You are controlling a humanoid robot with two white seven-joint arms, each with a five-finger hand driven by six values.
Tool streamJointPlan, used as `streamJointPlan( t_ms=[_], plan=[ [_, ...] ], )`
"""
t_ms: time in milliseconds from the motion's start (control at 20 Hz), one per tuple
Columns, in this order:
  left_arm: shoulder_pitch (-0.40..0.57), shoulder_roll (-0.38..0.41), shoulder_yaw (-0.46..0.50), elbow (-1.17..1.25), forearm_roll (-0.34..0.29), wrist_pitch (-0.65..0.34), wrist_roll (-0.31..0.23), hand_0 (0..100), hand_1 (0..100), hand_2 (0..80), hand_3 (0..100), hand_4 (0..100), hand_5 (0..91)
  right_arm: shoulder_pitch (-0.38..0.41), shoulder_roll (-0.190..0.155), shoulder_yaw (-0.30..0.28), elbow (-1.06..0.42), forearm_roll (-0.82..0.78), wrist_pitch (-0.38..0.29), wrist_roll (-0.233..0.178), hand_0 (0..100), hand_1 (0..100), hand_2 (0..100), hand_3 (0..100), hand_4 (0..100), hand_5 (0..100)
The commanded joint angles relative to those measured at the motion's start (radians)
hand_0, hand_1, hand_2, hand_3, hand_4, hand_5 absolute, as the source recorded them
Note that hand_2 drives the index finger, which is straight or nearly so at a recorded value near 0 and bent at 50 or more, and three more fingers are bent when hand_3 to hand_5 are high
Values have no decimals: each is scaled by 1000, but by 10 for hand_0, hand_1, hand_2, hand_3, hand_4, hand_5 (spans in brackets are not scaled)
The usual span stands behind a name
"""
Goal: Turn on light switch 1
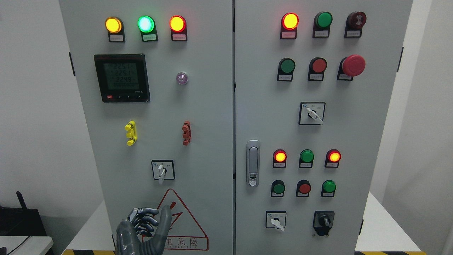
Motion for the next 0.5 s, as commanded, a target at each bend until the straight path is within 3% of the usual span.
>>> streamJointPlan(
  t_ms=[0,451],
  plan=[
    [-27,-15,15,1,-8,24,1,122,491,507,762,808,706,0,0,20,0,-26,0,1,120,389,0,0,0,0],
    [-70,-15,17,1,-14,82,15,125,525,484,744,805,706,0,0,20,0,-26,0,1,120,389,0,0,0,0]
  ],
)
